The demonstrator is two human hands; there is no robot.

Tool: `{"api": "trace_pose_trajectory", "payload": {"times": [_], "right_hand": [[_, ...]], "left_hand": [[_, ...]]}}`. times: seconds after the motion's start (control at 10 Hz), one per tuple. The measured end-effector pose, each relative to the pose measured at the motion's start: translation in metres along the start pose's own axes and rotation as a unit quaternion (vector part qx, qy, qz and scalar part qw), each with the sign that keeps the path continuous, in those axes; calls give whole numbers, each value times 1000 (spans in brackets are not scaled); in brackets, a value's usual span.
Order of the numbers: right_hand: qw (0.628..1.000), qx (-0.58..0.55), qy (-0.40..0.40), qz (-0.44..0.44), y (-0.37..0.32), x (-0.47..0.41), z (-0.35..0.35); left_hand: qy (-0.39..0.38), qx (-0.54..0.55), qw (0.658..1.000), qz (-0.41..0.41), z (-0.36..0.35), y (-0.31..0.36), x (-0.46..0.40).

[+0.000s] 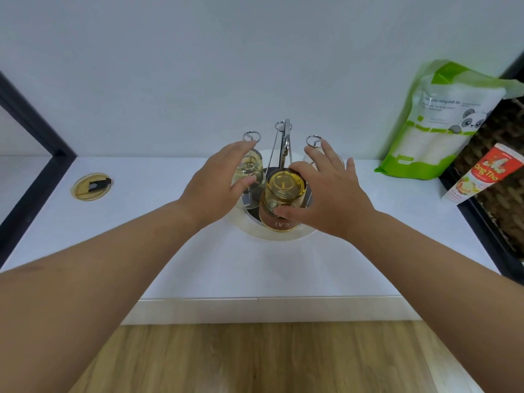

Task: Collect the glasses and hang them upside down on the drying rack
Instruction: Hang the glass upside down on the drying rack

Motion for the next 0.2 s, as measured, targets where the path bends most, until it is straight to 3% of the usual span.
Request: {"api": "trace_pose_trajectory", "payload": {"times": [0.2], "right_hand": [[1000,-10,-6,-10,-3,1,2]], "left_hand": [[-15,-5,1000,2,0,1,1]]}}
Point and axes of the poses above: each hand's wrist, its own x-axis away from the middle knuckle, its own z-axis out of the back of the hand, y = z × x, the point moved 8 cm from there along -x, towards the middle knuckle, and after that the axes turned 1 degree about z, right-handed, at the moved point
